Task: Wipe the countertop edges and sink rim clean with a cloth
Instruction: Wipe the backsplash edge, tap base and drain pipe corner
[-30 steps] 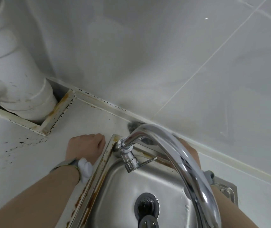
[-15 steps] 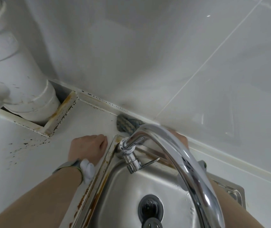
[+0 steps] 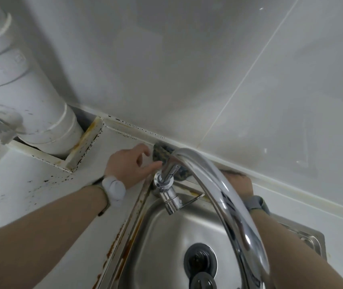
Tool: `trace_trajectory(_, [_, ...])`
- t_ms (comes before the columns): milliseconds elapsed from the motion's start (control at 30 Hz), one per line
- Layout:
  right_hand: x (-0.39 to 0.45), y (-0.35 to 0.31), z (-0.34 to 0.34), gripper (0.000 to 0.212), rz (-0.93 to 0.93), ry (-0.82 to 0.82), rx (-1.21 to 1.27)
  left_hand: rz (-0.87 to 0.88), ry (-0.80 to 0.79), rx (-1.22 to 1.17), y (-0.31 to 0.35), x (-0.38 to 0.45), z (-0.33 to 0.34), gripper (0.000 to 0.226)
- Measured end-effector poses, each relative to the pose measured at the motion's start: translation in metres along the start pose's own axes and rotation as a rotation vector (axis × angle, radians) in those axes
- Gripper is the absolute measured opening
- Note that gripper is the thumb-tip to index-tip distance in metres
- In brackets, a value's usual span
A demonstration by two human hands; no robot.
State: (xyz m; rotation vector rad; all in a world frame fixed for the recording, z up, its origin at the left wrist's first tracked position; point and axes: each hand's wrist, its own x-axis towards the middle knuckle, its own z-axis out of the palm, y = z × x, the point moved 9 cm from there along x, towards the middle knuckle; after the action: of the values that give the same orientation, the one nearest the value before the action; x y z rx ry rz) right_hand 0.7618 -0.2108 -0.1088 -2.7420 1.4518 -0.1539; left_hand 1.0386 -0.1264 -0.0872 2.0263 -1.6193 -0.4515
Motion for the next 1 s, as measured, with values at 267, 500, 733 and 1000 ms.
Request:
trace_trajectory(267, [0.006,-0.004,0.013,0.057,-0.131,-0.210,-0.099,0.157,-0.437,0.312,0.059,0.038,0.034,0.027])
trace_trajectory(500, [0.004,0.006,0.017,0.041,-0.122,-0.063,-0.058,-0.070,-0.452,0.324,0.024,0.031,0.031,0.070])
trace_trajectory(733, [0.006,0.013,0.033,0.034,-0.059,-0.267,-0.197,0.012,-0.151,0.416,-0.016,0.024,0.000,0.039])
trace_trajectory(1000, [0.005,0.011,0.023,0.044,-0.031,-0.159,-0.117,0.387,-0.002,0.322,0.064,0.052,0.014,0.034])
